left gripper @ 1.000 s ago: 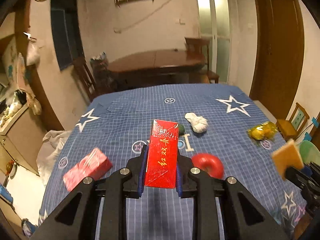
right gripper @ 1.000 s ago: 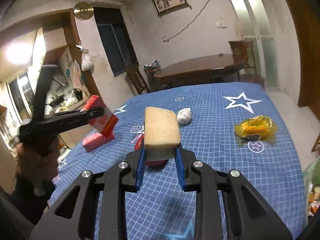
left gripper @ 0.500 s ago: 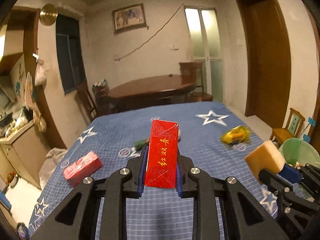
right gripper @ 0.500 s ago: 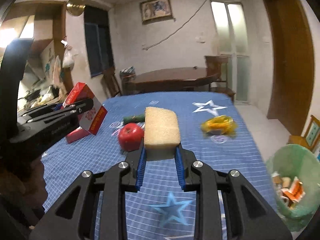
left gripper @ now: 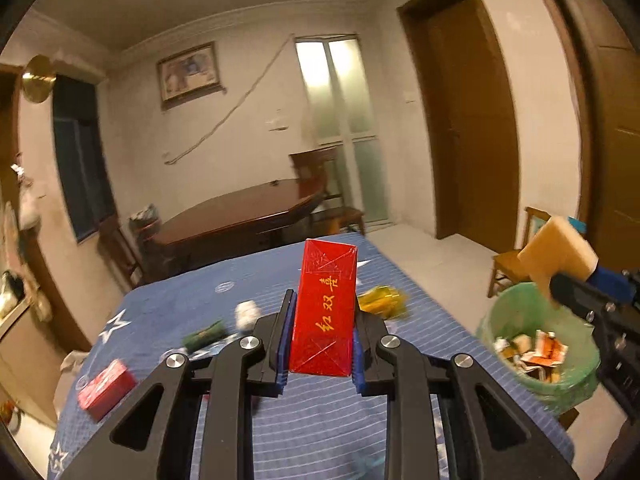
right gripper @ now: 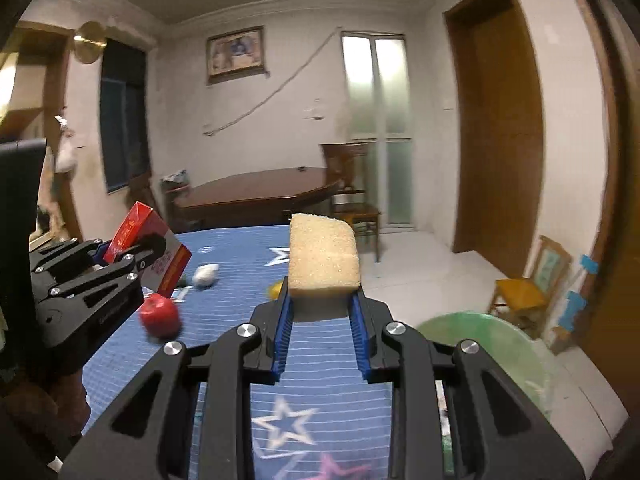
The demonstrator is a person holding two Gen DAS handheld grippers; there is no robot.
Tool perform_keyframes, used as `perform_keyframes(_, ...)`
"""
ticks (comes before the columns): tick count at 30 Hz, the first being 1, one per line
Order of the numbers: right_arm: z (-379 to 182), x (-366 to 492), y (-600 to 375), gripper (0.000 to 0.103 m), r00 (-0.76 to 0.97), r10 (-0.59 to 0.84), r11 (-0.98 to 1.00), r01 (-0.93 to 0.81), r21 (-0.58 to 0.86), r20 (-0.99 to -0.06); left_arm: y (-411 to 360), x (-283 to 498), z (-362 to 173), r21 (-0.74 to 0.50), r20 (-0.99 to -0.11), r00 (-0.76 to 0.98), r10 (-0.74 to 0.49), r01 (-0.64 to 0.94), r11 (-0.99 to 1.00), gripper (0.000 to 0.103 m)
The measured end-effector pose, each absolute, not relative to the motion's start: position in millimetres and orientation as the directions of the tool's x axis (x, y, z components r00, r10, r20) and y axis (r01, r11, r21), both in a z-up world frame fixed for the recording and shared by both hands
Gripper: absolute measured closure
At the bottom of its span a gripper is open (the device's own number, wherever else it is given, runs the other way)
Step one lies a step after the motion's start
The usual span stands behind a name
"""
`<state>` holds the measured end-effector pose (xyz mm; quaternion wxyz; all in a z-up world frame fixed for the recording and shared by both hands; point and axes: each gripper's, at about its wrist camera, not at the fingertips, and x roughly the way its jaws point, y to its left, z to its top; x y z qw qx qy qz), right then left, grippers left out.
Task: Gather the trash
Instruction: 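Carry the beige sponge and red cigarette pack over the green bin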
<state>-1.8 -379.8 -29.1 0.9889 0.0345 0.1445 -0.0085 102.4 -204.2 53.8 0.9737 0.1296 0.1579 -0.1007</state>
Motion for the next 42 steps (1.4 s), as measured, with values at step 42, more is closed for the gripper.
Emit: perform_keyframes(42, -70, 9, -538, 0.078, 0.837, -0.207, 0.939, 0.315, 0.137, -0.507, -442, 206, -30, 0.095, -0.587, 0.592, -0.552, 0.727, 0.68, 0.078)
